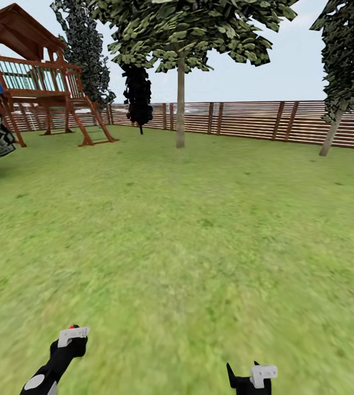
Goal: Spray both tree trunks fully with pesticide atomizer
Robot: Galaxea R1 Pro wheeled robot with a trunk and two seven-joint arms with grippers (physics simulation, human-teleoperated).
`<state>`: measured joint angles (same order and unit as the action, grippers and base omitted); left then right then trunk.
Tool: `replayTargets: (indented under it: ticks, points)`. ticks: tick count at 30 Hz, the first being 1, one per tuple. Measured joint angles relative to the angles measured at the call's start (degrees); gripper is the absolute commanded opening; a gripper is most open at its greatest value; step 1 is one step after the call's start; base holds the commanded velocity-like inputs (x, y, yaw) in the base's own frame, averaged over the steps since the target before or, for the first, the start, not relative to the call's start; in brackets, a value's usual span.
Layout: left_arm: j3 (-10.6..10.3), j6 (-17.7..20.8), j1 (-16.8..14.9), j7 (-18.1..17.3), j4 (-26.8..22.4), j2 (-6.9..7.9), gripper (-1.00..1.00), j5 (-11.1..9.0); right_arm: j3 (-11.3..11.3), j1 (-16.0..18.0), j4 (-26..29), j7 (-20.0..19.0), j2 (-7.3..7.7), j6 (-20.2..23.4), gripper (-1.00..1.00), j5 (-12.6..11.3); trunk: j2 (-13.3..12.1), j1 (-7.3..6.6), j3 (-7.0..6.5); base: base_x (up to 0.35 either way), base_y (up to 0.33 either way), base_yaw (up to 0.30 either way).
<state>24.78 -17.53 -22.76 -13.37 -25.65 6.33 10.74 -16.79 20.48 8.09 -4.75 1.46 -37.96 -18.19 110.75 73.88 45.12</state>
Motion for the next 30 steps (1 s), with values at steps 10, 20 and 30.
replayTargets:
  ticks: [10, 20, 30]
  points:
    - [0.0, 0.0, 0.0, 0.0, 0.0, 0.00, -1.00, 0.0, 0.0, 0.0, 0.0, 0.0, -0.06, 0.0, 1.00, 0.0, 0.0, 0.00, 0.00, 0.337, 0.000, 0.000]
    - [0.0, 0.0, 0.0, 0.0, 0.0, 0.00, -1.00, -0.1, 0.0, 0.0, 0.0, 0.0, -0.06, 0.0, 1.00, 0.0, 0.0, 0.00, 0.00, 0.337, 0.000, 0.000]
    - [0.0, 0.0, 0.0, 0.0, 0.0, 0.00, -1.00, -0.1, 0.0, 0.0, 0.0, 0.0, -0.06, 0.0, 1.00, 0.0, 0.0, 0.00, 0.00, 0.337, 0.000, 0.000]
